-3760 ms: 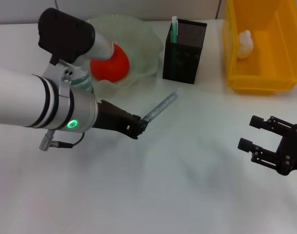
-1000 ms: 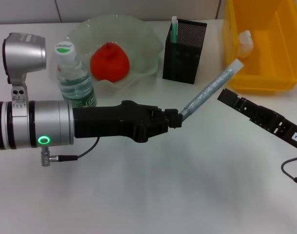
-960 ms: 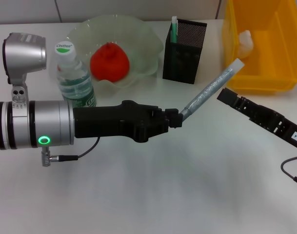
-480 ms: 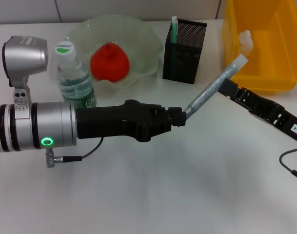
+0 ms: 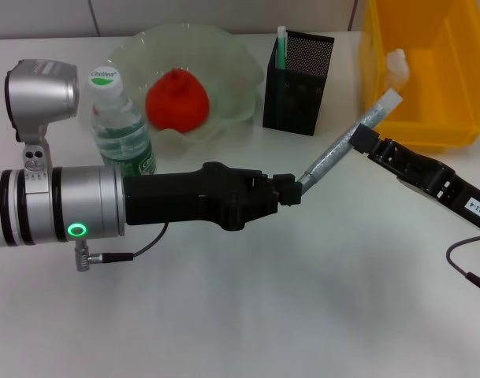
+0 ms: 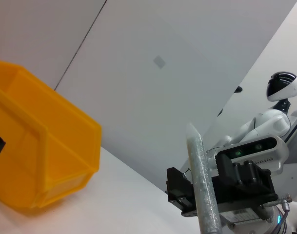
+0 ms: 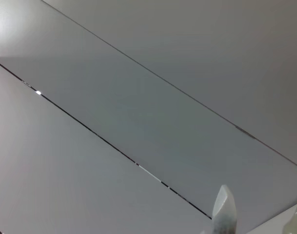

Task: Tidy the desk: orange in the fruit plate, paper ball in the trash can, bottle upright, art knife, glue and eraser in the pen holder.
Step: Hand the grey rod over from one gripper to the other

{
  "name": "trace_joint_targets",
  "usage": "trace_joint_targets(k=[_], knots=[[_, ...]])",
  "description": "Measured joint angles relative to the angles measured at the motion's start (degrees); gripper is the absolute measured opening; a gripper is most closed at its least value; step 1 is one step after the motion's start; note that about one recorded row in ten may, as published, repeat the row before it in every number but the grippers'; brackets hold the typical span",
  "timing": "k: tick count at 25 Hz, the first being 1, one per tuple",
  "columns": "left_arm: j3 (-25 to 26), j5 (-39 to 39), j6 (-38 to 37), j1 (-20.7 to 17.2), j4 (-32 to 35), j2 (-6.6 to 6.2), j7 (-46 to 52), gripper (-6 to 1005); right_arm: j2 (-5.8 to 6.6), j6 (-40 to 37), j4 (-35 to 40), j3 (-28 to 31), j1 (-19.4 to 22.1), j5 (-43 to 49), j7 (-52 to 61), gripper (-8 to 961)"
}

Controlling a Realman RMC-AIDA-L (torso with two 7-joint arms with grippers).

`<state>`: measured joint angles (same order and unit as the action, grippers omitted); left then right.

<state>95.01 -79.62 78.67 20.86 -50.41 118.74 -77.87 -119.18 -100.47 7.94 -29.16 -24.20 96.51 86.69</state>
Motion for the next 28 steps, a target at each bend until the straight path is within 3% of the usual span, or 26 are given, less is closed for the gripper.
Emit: trace_joint_targets(k=[6, 28], knots=[[-0.1, 0.0, 0.0, 0.1, 0.1, 0.0, 0.0, 147, -0.07, 0.0, 0.0, 0.0, -0.1, 0.0, -0.1, 484], [-0.2, 0.0, 0.3, 0.3, 0.7, 0.06, -0.3, 147, -0.08, -0.1, -0.6, 0.0, -0.8, 0.0, -0.2, 404]])
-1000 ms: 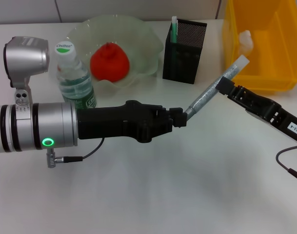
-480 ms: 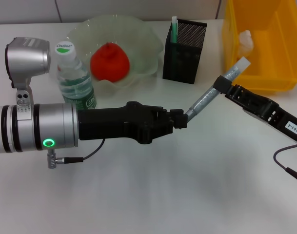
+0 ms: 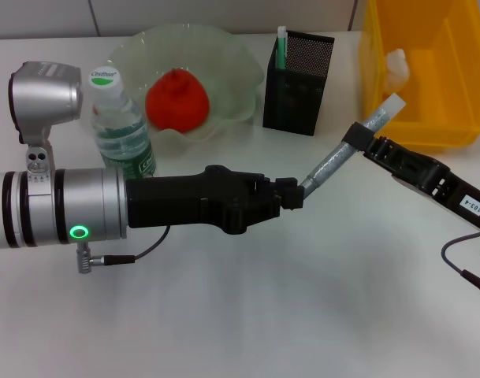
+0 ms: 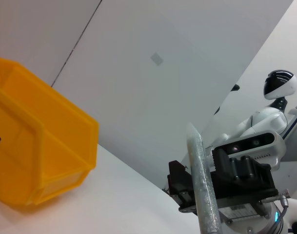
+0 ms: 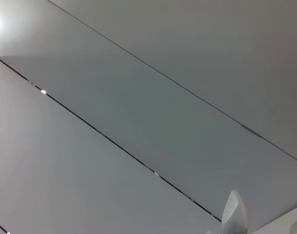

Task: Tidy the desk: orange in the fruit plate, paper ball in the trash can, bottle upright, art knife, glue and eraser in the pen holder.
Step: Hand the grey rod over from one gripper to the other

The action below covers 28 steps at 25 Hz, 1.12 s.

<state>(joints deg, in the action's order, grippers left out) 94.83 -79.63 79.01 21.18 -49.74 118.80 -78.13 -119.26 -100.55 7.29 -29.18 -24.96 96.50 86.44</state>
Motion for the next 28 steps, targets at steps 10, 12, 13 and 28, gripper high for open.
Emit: trace_joint_targets(k=[10, 12, 13, 28], knots=[[0.0, 0.4, 0.2, 0.0, 0.3, 0.03, 0.0, 146, -0.09, -0.1, 0.1, -0.1, -0.1, 0.0, -0.2, 198], [0.0, 0.6, 0.3, 0.1, 0.4, 0.03, 0.0, 146, -0.09, -0.3, 0.1, 0.0, -0.1, 0.0, -0.7, 173], [0.0, 0.6, 0.3, 0.1, 0.5, 0.04, 0.0, 146, -0.09, -0.4, 0.1, 0.0, 0.0, 0.0, -1.1, 161], [0.2, 0.7, 0.6, 1.6, 3.1, -0.17, -0.1, 147, -0.1, -0.6, 0.1, 0.6, 0.2, 0.0, -1.8, 145]])
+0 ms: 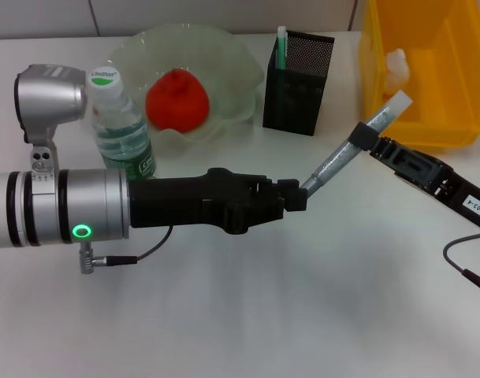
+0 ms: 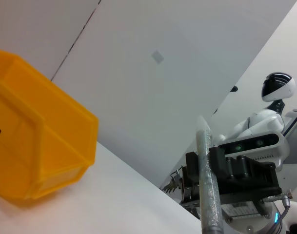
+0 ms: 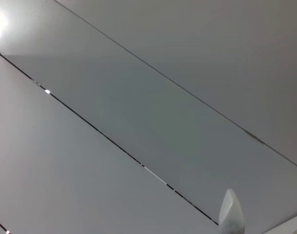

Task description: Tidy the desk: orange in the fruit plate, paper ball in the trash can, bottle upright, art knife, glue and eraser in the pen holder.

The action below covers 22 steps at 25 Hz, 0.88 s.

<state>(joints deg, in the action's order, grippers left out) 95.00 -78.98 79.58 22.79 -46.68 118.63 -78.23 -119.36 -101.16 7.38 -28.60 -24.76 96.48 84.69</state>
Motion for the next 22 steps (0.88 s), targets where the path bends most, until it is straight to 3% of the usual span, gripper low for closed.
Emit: trace_joint_targets(k=[8, 16, 19, 22], knots=[[0.5, 0.0, 0.7, -0.5, 0.0, -0.04, -0.6, 309, 0.1, 0.0, 0.2, 0.3, 0.3, 0.0, 0.0, 145], [0.5, 0.0, 2.9, -0.9, 0.0, -0.07, -3.6, 626, 0.42, -2.6, 6.9, 4.3, 1.5, 0.0, -0.7, 139], [0.4, 0.1, 5.4, -1.6, 1.5, -0.09, -12.2, 778, 0.79, -2.9, 9.4, 6.2, 1.1, 0.0, -2.2, 139], [0.4, 0.1, 6.5, -1.6, 3.6, 0.0, -18.2, 781, 1.07, -1.6, 12.3, 7.5, -0.1, 0.0, -3.2, 139]])
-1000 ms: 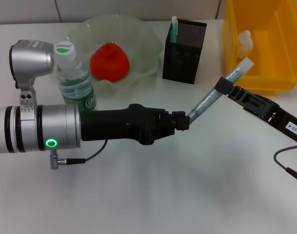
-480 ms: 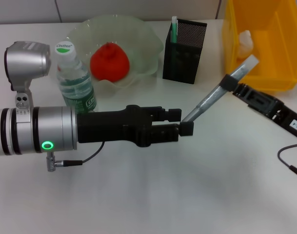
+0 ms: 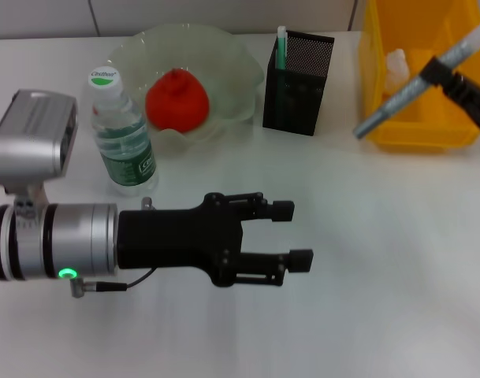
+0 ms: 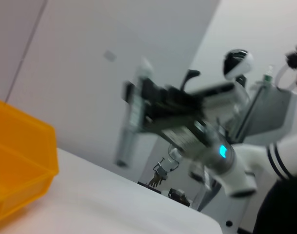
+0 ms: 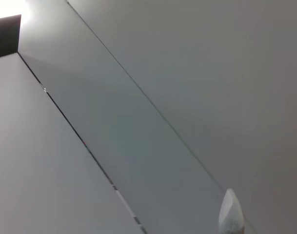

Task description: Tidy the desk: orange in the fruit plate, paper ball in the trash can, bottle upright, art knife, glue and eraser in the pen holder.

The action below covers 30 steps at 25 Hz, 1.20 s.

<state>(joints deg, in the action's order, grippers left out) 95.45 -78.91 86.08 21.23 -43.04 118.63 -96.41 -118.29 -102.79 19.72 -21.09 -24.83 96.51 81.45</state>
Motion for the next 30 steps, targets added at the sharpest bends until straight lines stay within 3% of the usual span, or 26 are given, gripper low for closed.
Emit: trace_joint_targets(k=[6, 13, 22, 30], knots=[[0.0, 2.9, 0.2, 0.4, 7.1, 0.11, -14.3, 783, 1.68, 6.4, 3.3, 0.1, -4.8, 0.0, -1.4, 140], [0.2, 6.6, -1.2, 0.1, 12.3, 0.12, -22.4, 783, 2.78, 15.1, 4.7, -0.6, -10.1, 0.6, -2.6, 140], [0.2, 7.6, -3.6, 0.2, 15.9, 0.26, -25.3, 783, 2.73, 25.1, 4.9, -4.6, -15.0, 0.5, -2.2, 140], [0.2, 8.5, -5.1, 0.6, 18.3, 0.4, -25.8, 783, 1.12, 34.2, 4.3, -8.3, -18.9, 0.5, -2.1, 139]])
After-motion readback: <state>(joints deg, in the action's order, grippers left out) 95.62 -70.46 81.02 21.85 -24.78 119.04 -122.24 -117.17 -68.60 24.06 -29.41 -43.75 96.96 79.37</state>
